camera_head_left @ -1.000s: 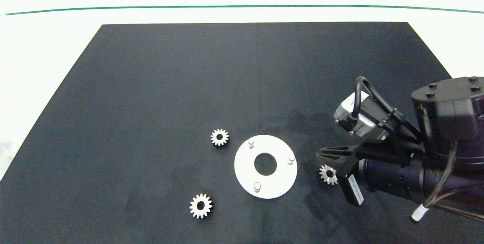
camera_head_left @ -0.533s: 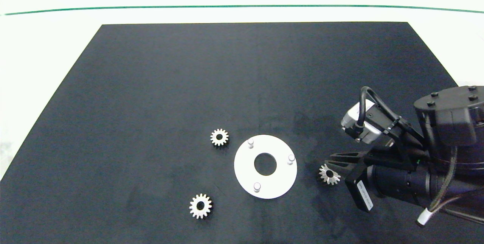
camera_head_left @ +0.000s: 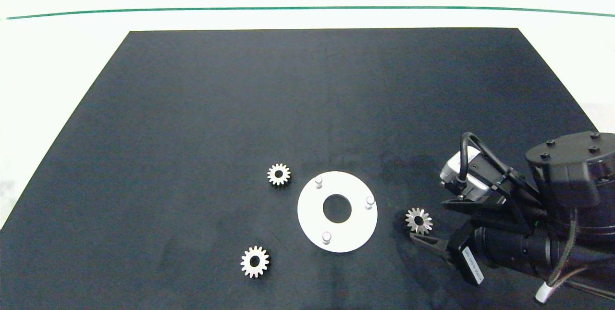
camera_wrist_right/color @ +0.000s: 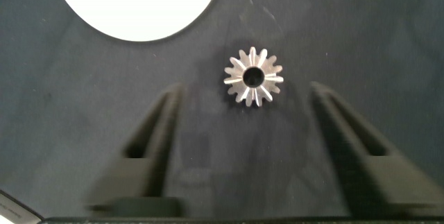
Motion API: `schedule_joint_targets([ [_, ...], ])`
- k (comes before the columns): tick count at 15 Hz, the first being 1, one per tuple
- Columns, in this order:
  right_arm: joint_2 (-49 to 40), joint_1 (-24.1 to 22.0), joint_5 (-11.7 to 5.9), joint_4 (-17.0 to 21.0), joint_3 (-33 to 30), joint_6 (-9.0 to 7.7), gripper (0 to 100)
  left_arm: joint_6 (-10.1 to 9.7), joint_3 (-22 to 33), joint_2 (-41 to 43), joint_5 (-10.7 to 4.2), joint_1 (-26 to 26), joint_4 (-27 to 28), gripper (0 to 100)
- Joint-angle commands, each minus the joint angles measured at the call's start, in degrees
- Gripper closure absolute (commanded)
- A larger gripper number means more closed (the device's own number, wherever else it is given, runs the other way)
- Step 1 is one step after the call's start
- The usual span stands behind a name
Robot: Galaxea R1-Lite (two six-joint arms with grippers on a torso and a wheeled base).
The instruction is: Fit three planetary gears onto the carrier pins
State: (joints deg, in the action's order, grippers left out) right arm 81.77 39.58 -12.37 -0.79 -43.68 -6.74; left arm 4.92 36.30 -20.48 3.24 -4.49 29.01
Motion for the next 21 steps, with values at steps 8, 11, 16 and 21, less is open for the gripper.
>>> schedule_joint_targets([
  [8,5.9,-2.5,0.51,-5.9,2.1,-0.11,1,-0.44,-0.2,0.3,0.01,-0.3,0.3,0],
  [11,8.0,-2.5,0.77,-6.9,2.1,-0.03,8,-0.53,-0.1,0.1,0.01,-0.3,0.2,0],
  [16,9.2,-2.7,0.60,-8.9,2.0,-0.03,18,-0.88,-0.2,-0.3,0.10,-0.3,0.2,0],
  [21,9.3,-2.8,1.12,-8.9,2.1,-0.03,27,-0.88,-0.2,-0.3,0.10,-0.3,0.2,0],
])
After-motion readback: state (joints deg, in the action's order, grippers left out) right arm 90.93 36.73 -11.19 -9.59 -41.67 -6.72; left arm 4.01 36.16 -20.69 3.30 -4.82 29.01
